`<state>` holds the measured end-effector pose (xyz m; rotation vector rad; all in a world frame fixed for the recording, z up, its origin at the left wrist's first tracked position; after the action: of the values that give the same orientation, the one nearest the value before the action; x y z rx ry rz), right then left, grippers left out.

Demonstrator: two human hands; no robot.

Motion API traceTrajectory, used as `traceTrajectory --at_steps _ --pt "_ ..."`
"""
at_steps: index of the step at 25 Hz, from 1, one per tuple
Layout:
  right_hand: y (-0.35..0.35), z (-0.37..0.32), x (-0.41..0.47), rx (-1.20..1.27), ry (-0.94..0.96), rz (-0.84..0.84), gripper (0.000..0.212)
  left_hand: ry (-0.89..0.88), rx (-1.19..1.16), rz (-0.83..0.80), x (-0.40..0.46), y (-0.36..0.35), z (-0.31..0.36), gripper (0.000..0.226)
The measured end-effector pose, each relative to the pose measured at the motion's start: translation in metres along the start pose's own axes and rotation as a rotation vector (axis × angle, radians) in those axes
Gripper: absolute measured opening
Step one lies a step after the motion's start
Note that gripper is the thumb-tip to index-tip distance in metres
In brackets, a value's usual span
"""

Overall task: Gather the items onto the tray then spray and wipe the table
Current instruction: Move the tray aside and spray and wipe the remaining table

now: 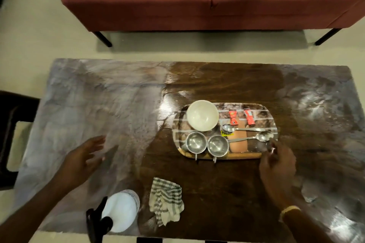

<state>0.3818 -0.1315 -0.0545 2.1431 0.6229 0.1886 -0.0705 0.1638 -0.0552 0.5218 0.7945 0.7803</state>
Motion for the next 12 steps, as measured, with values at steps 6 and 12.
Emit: traceTrajectory --at_steps 6,12 --pt "-0.075 -0.067 -0.149 -0.063 0.38 -0.244 0.047 0.205 -0.059 -0.26 -0.136 -0.033 -0.087 0.111" --pt "-0.149 -0.095 -0.25 -0.178 0.64 -0.447 0.05 0.08 -0.519 -0.256 -0.165 -0.081 -0.017 0.072"
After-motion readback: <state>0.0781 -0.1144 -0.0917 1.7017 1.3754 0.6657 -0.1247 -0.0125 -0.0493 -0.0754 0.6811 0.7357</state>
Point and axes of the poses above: each hand's wrist, its own x-axis towards the middle knuckle, its own y-axis out of the back of the hand, z = x × y, the point moved 7 cm from there along x, towards the middle knuckle
